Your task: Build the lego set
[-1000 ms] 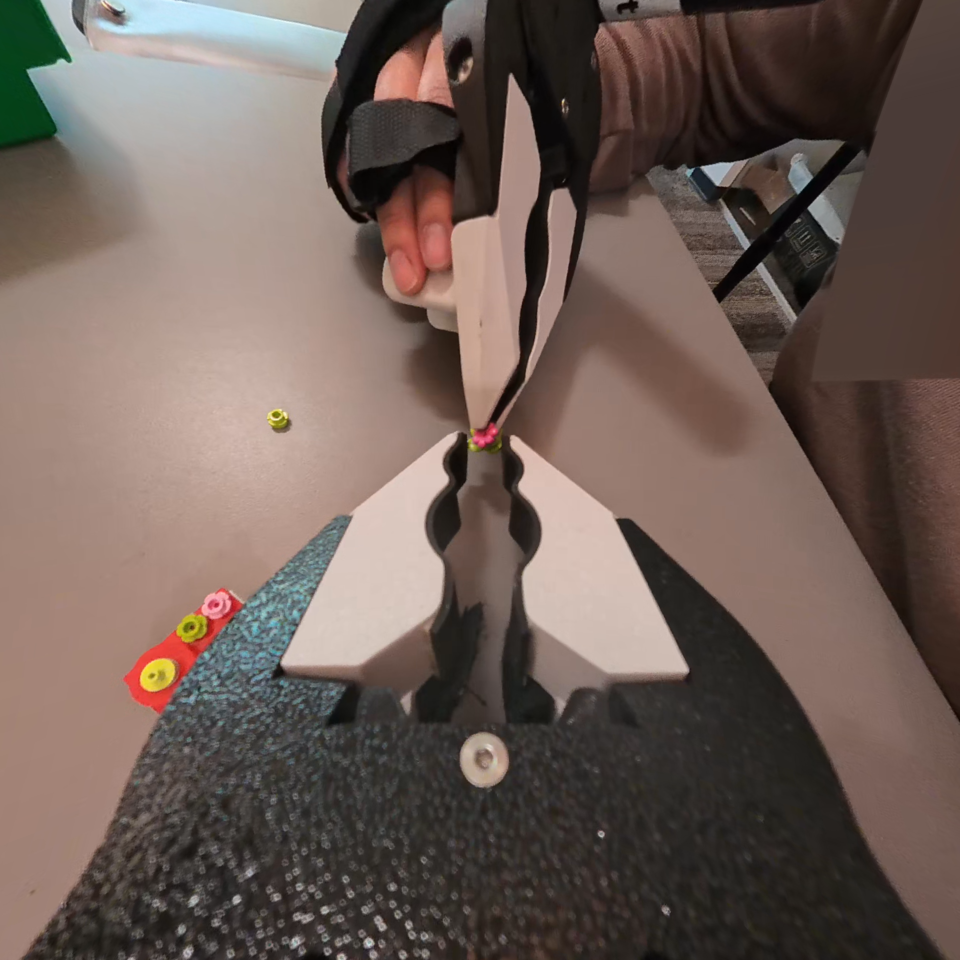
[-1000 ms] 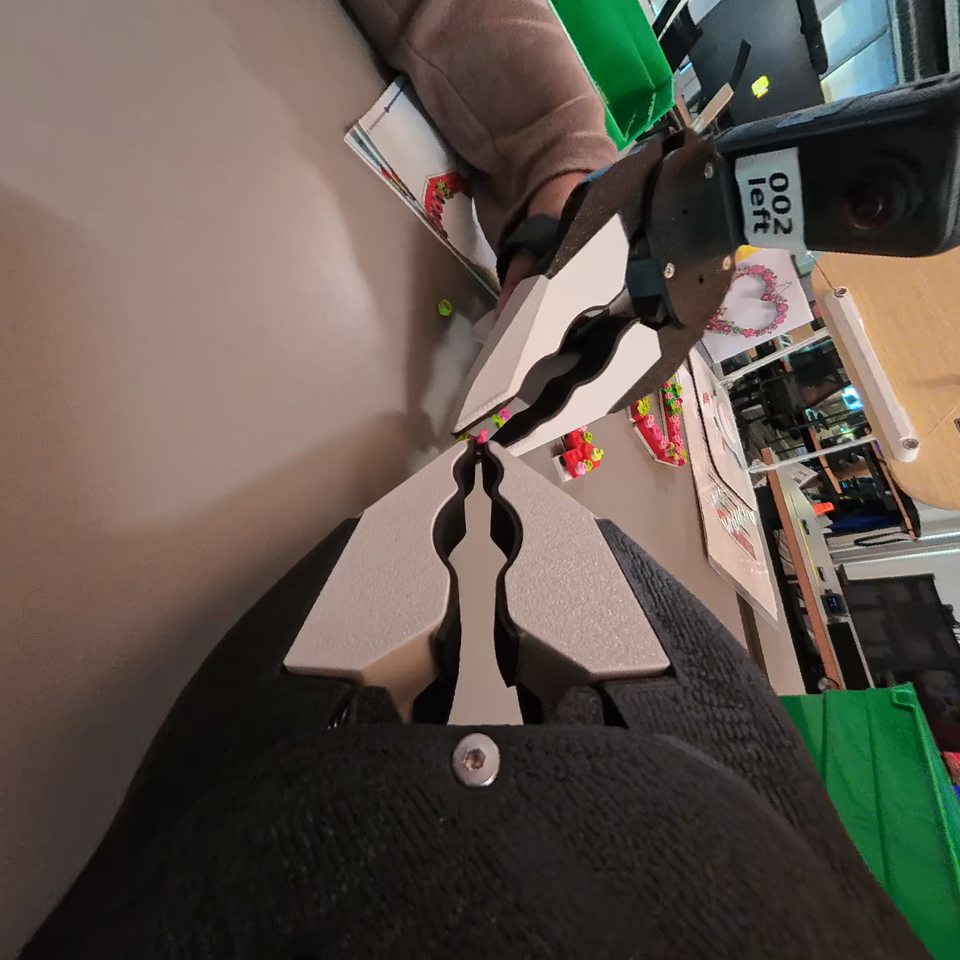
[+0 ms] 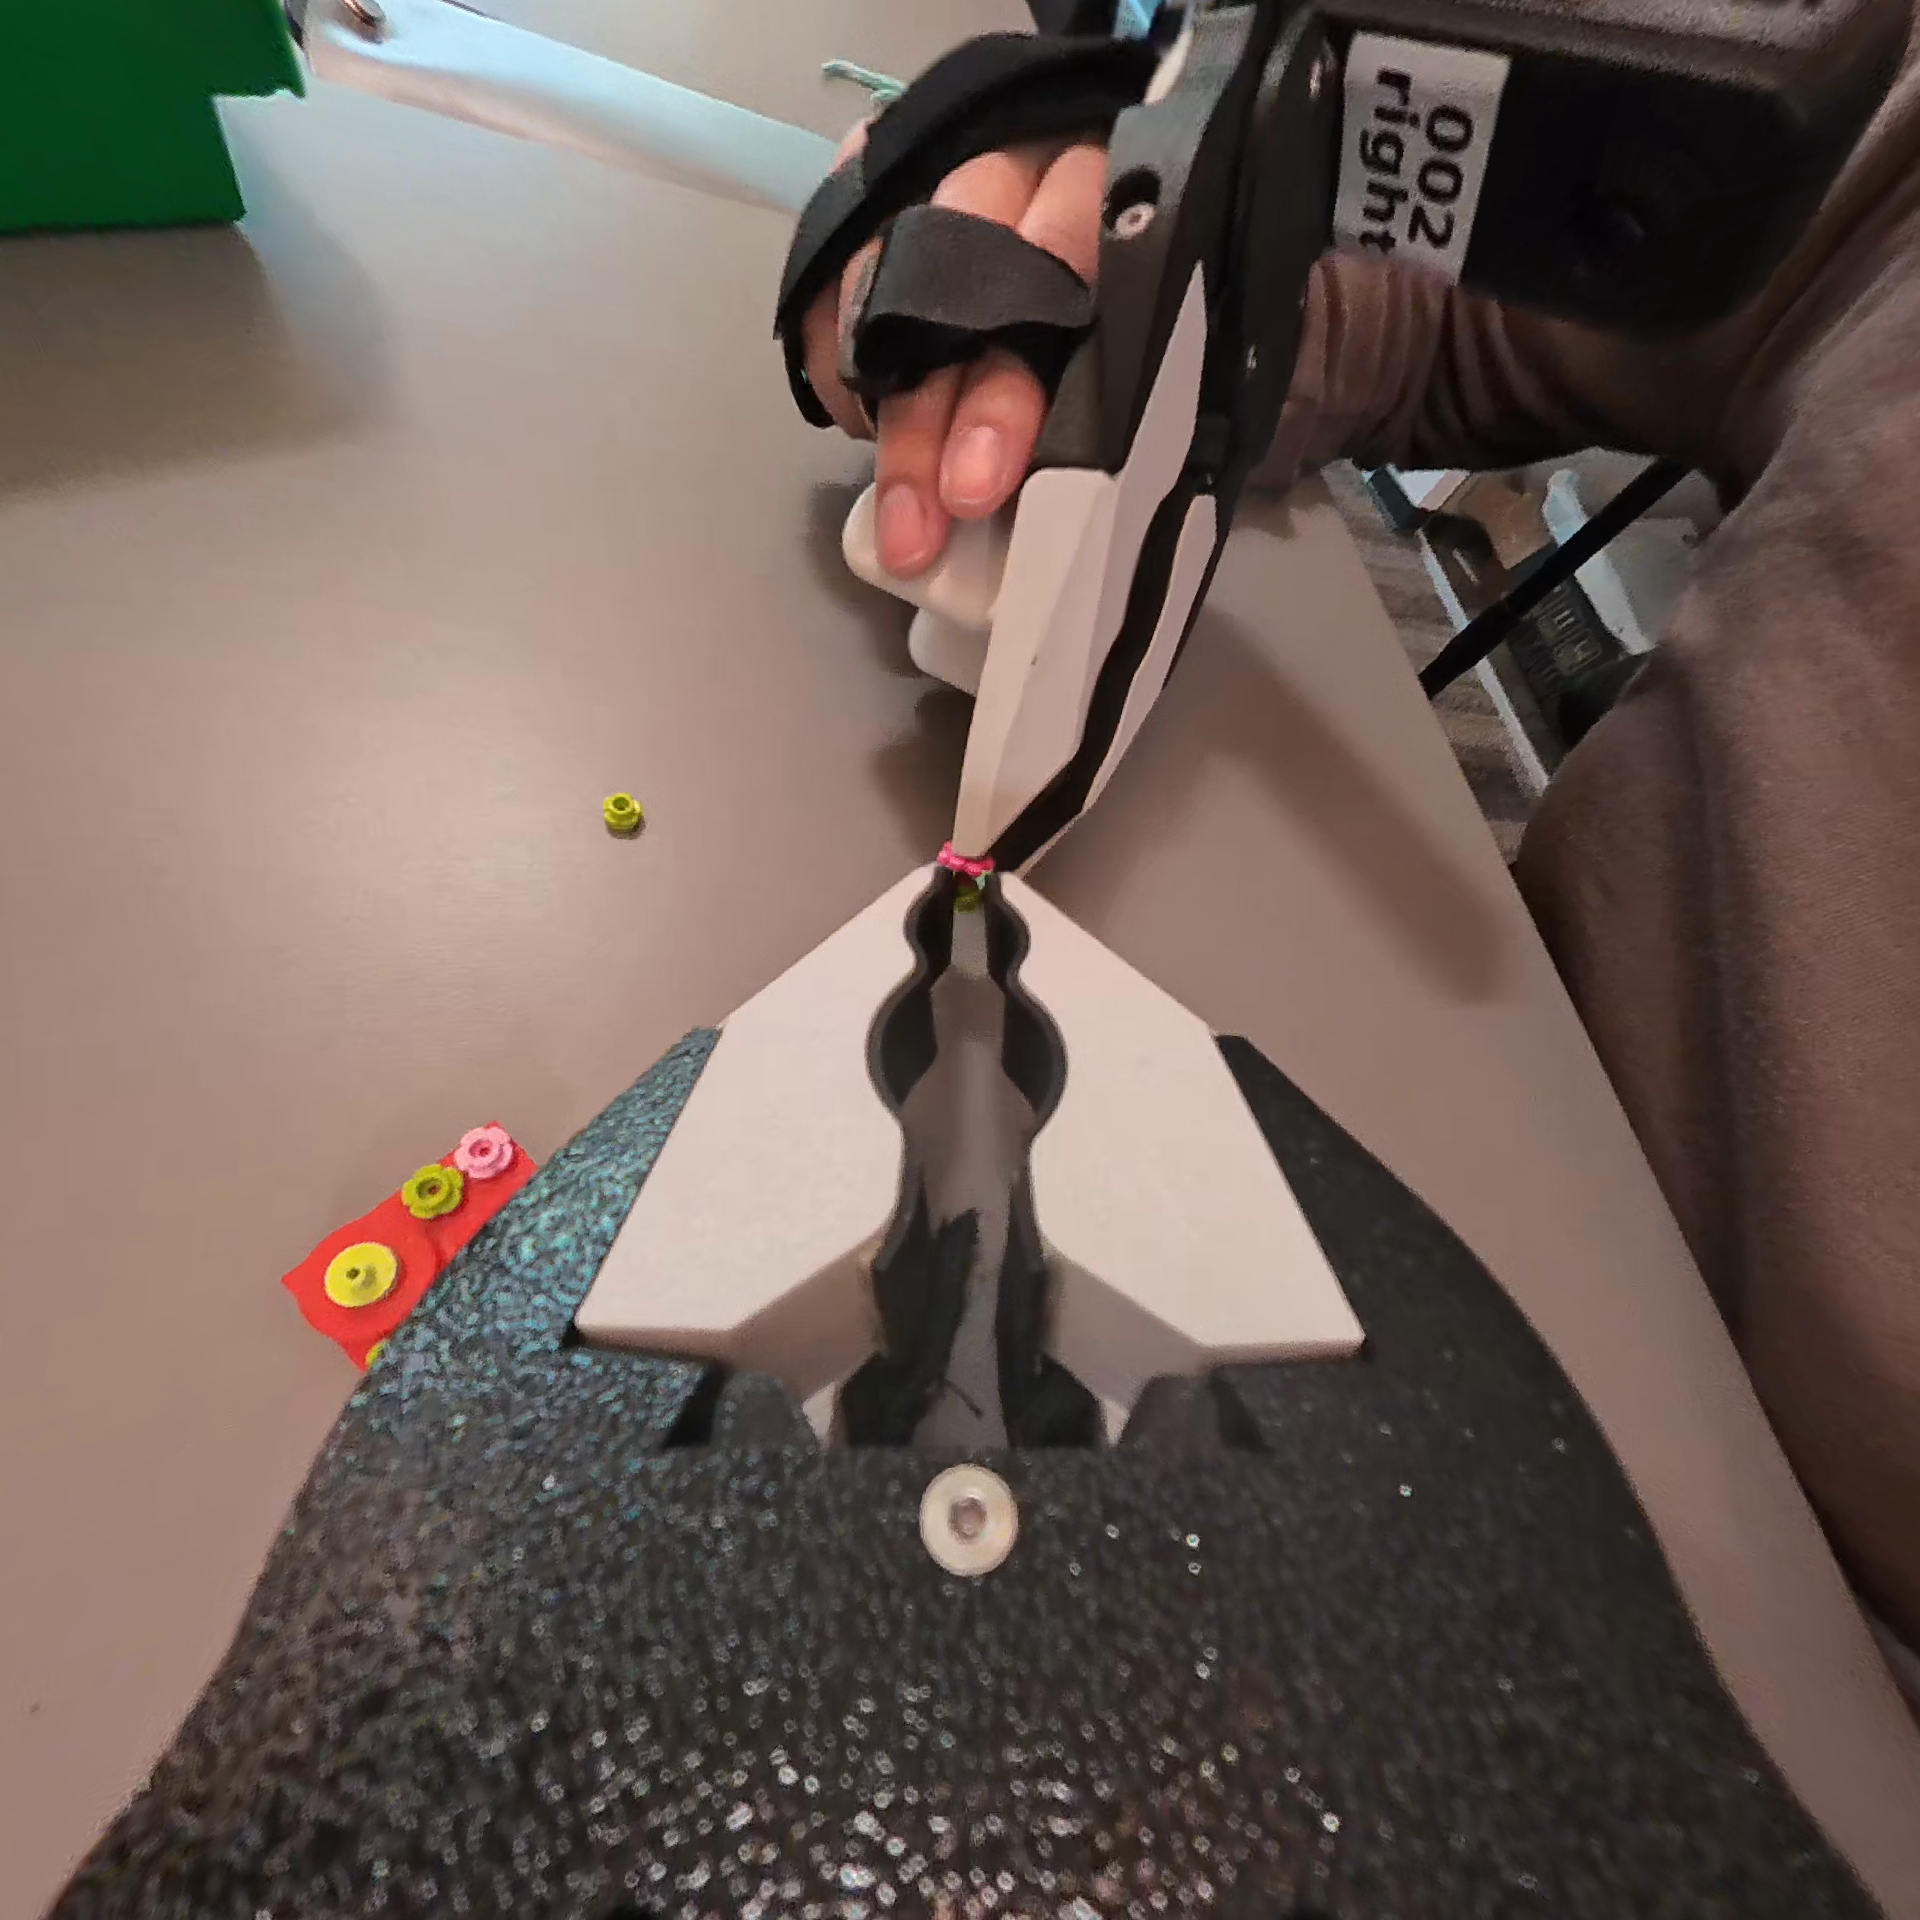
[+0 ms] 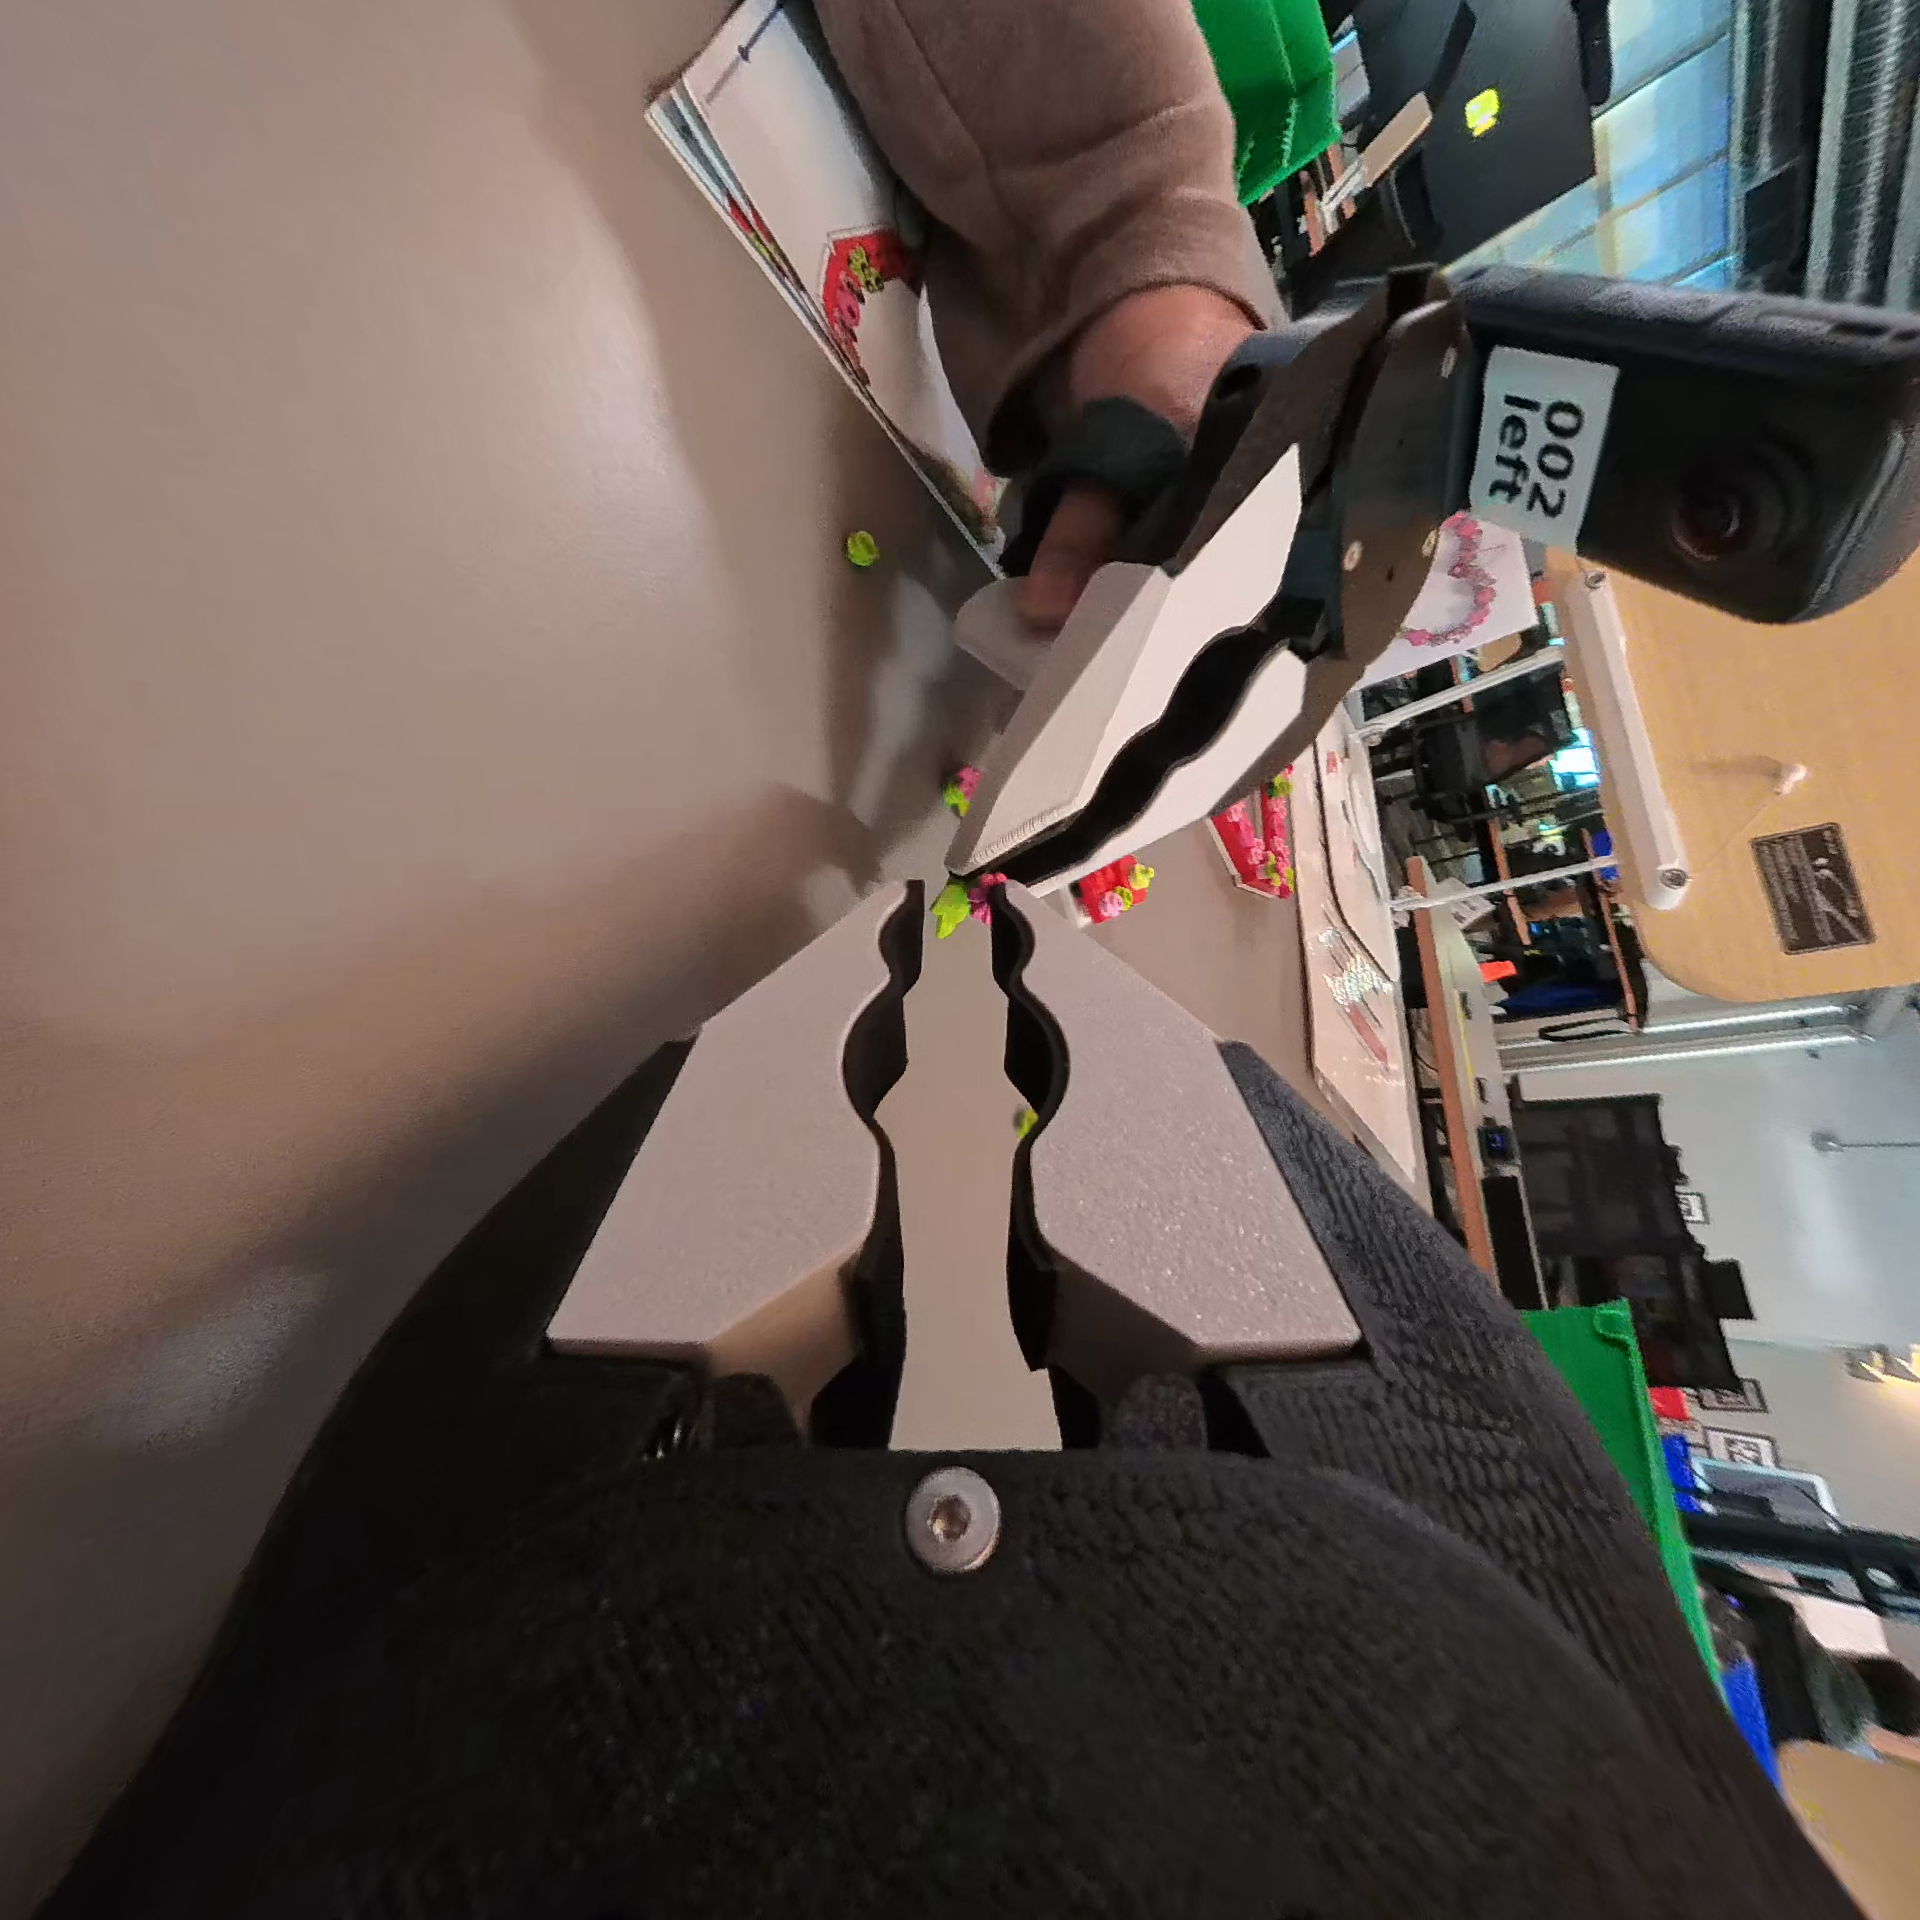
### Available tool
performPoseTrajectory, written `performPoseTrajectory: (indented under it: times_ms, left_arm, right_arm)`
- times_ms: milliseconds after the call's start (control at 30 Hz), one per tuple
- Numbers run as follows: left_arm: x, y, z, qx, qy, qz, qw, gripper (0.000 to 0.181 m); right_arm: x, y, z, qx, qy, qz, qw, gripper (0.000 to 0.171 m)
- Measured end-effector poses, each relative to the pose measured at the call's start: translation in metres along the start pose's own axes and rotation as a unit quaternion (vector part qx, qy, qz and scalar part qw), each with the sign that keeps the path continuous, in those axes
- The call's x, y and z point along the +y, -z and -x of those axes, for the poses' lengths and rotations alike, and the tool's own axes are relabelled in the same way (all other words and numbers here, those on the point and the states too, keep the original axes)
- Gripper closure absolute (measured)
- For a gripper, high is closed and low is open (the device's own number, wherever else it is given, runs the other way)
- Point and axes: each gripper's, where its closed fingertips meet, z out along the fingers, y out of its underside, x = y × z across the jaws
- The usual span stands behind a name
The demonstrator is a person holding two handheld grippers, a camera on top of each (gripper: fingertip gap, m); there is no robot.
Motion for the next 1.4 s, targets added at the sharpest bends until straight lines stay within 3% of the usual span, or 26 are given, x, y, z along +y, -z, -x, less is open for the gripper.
performPoseTrajectory:
  times_ms: [400,667,900,1100,1400]
  left_arm:
    - [-0.019,0.01,-0.011,0.067,0.065,-0.068,0.993,0.177]
    - [-0.009,0.003,-0.007,0.035,0.03,-0.035,0.998,0.177]
    - [0.02,-0.013,0.006,-0.056,-0.075,0.074,0.993,0.176]
    - [0.021,-0.013,0.005,-0.07,-0.098,0.089,0.989,0.175]
    - [0.015,-0.009,-0.003,-0.041,-0.087,0.068,0.993,0.159]
  right_arm:
    - [-0.013,0.01,-0.019,0.067,0.011,-0.025,0.997,0.169]
    - [-0.007,0.006,-0.011,0.038,0.002,-0.017,0.999,0.168]
    - [0.01,-0.007,0.017,-0.037,0.02,0.037,0.998,0.168]
    - [0.01,-0.007,0.017,-0.043,0.008,0.036,0.998,0.167]
    - [0.01,-0.008,0.018,-0.05,-0.014,0.032,0.998,0.171]
